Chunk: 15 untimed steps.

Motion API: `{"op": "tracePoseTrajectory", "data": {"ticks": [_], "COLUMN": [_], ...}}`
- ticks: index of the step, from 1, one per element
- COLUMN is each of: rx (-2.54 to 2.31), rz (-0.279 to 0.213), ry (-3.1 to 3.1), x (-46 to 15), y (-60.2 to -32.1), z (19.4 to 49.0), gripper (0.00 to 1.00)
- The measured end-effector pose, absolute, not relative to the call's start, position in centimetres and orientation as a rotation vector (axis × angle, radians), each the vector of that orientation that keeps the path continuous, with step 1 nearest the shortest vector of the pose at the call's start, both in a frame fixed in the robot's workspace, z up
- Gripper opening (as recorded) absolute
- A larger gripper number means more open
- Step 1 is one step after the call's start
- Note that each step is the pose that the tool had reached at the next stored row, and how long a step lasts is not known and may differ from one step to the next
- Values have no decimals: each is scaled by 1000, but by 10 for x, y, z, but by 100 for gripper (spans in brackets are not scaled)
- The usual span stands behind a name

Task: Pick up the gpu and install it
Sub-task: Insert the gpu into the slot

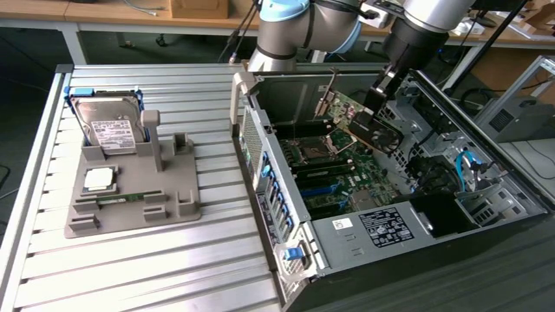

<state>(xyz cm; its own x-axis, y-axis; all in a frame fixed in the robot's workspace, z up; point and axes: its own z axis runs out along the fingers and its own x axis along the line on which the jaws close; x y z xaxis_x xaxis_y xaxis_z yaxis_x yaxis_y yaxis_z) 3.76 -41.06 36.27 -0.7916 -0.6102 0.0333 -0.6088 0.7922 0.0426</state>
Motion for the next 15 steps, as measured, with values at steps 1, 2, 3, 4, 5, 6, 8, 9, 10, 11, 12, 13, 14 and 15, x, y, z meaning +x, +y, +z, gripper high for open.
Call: {"op": "tracePoseTrajectory", "data": {"ticks": [1, 2, 3, 4, 5, 6, 8, 9, 10, 11, 12, 13, 14, 15], "rx": [1008, 1016, 1022, 1030, 1037, 1044, 1062, 1070, 1077, 1088, 1097, 1109, 1122, 1140], "rz": [-46, -45, -45, -45, -45, -45, -44, -44, -44, -44, -43, -43, -43, -42], "ry": [-2927, -2924, -2922, -2919, -2917, -2914, -2908, -2904, -2902, -2898, -2894, -2889, -2884, -2877], "x": [38, 38, 38, 38, 38, 38, 38, 38, 38, 38, 38, 38, 38, 38], "y": [-411, -411, -411, -411, -411, -411, -411, -411, -411, -411, -411, -411, -411, -411], "z": [363, 363, 363, 363, 363, 363, 363, 363, 363, 363, 363, 363, 363, 363], "gripper": [27, 27, 27, 27, 27, 27, 27, 27, 27, 27, 27, 27, 27, 27]}}
